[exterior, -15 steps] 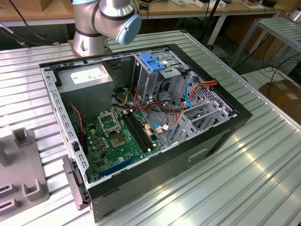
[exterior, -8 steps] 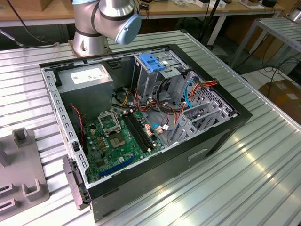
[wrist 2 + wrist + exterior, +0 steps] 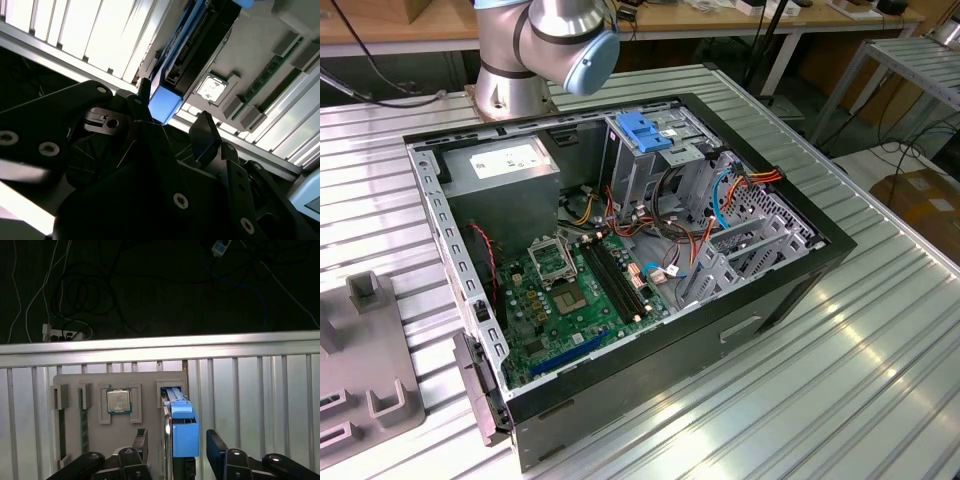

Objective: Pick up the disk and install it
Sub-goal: 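Pick up the disk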

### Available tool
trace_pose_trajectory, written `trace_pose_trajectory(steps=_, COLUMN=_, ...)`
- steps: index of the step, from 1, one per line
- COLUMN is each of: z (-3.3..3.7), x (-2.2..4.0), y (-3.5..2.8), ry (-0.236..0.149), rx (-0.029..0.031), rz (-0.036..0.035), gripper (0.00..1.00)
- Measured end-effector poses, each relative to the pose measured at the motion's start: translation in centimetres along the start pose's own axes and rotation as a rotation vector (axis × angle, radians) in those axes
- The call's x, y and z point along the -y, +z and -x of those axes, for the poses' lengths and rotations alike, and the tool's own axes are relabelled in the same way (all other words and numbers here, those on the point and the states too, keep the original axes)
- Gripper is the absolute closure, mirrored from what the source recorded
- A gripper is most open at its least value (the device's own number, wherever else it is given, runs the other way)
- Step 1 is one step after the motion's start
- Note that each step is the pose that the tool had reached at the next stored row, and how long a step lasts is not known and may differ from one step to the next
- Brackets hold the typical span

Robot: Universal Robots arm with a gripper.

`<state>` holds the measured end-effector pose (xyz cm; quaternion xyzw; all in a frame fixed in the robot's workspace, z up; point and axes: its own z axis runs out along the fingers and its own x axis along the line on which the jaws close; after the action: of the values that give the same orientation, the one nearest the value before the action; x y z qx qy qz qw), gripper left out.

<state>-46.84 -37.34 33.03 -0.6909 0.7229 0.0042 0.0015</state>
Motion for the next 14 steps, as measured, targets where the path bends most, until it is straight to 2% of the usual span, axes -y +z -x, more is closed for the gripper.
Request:
trace_pose_trajectory(steps=5, z=-0.01, x=-0.23, y=1.07, ry=-0.006, rx=0.0, rz=0.0001, gripper=0.42)
trace_pose_trajectory(steps=9, z=0.0, x=-0.23, y=2.26, ry=-0.006, rx=0.0005, rz=0.0001, gripper=0.42)
trace_pose_trajectory(steps=14, z=0.05, x=-0.23, y=2.88, ry=-0.006, rx=0.0021, rz=0.0001, gripper=0.42)
